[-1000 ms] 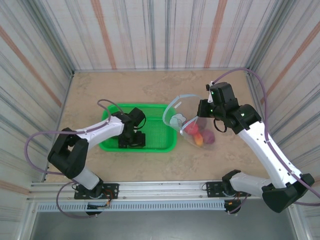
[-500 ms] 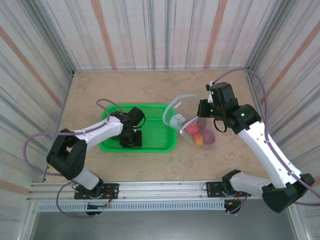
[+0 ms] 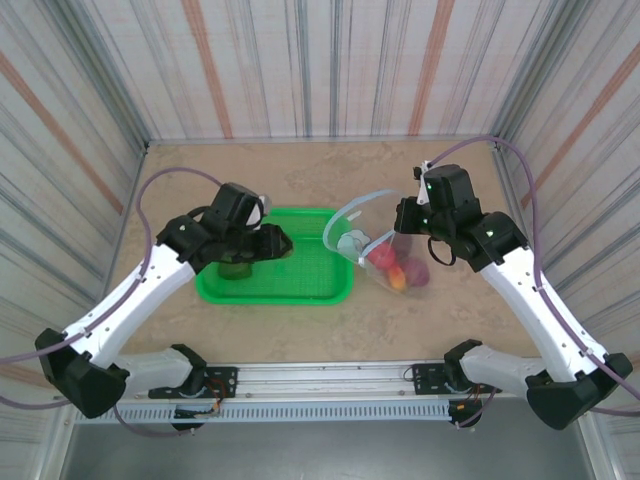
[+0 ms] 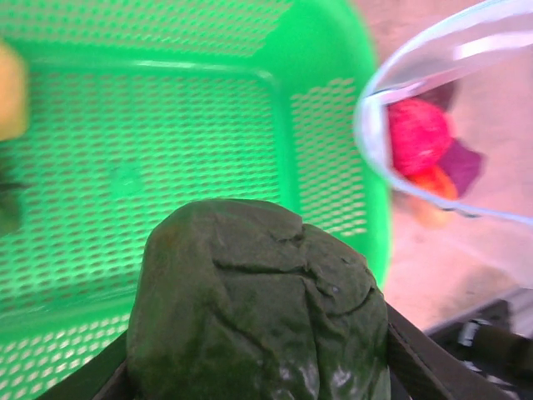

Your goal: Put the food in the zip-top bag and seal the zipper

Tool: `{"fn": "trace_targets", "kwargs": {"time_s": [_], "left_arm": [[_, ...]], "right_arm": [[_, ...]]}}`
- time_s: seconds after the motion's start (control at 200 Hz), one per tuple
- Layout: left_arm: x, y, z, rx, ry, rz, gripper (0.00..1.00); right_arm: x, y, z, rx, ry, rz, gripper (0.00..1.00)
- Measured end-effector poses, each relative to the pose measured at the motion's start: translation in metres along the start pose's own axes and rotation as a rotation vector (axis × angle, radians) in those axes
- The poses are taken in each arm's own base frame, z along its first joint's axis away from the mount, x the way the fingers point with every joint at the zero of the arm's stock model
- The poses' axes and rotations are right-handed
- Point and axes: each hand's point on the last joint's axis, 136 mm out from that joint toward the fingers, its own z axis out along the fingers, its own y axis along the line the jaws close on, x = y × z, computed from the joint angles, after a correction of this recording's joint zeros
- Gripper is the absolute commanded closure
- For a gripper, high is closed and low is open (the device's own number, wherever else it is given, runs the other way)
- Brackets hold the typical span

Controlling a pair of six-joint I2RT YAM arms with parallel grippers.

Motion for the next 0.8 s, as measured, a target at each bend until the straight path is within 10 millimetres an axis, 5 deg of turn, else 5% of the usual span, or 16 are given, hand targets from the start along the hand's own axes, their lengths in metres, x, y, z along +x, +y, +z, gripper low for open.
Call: {"fn": "trace_targets", "kwargs": {"time_s": [0.311, 0.797], "left_arm": [[-0.020, -0.105, 0.033, 0.219, 0.050, 0.143, 0.54], [-0.020, -0.136, 0.136, 0.322, 0.136, 0.093, 0.59]], "right_arm": [[-0.001, 0.001, -0.001, -0.006, -0.009, -0.001, 1.00], [-0.001, 0.006, -0.003, -0.021, -0.014, -0.008, 1.00]]}}
